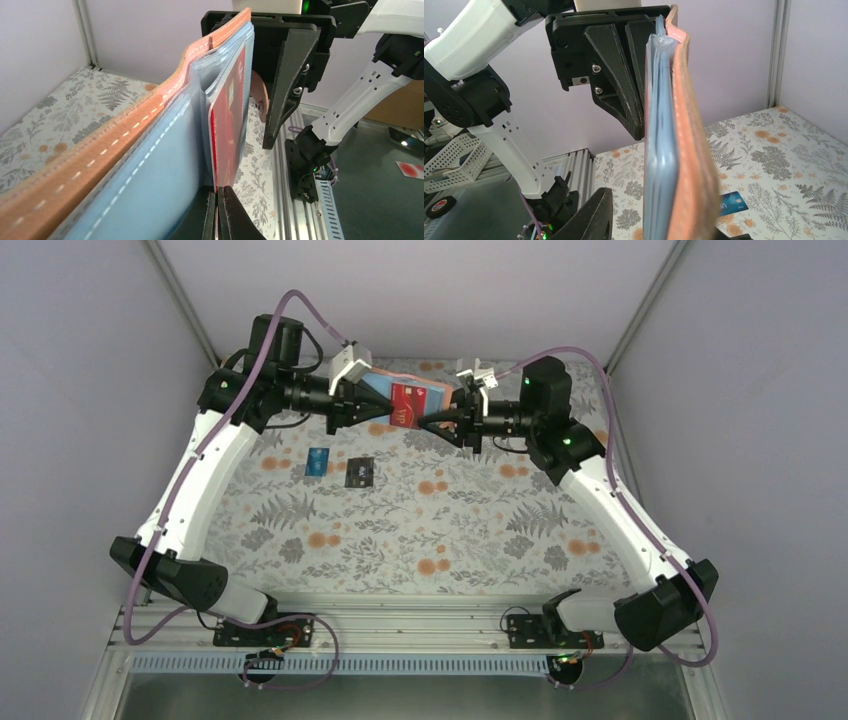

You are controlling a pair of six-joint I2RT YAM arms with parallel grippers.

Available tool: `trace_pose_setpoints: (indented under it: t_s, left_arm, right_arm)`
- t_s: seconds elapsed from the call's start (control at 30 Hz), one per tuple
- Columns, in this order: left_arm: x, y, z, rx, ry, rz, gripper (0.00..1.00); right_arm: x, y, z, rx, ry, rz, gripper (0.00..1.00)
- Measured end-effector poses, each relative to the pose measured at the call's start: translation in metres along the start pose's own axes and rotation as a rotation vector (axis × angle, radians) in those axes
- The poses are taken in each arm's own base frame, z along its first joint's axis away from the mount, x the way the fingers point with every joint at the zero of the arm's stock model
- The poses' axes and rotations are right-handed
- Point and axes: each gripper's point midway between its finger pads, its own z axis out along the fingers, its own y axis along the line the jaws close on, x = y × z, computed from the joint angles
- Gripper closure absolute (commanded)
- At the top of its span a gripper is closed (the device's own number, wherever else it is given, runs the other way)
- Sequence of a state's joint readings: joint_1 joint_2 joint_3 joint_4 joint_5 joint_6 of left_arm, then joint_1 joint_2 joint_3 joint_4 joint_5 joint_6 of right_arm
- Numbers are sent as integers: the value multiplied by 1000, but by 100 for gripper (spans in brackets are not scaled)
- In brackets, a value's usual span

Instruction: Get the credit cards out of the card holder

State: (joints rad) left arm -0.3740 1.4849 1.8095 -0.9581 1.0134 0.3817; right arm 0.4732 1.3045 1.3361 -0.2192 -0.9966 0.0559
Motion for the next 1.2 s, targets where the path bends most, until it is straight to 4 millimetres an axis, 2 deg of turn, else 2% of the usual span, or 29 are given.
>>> trace_pose_setpoints:
  t_s: [0.2,0.37,0.6,0.97,1.2]
  left_arm:
    - [5,1,-2,7,1,-7,97]
    - [7,1,-5,-1,3,13,98]
    - [11,-1,-8,0,16,22,98]
    - [14,9,-20,-42,15,40,98]
    - [13,0,-6,6,12,44,98]
  right_arm:
    - [1,0,-3,1,3,-8,77]
    - [2,-2,-4,8,4,-10,95]
    - [5,-4,-7,9,15,9,96]
    - [9,-7,-11,14,24,16,96]
    - [8,-4,-12,-7,23,26,96]
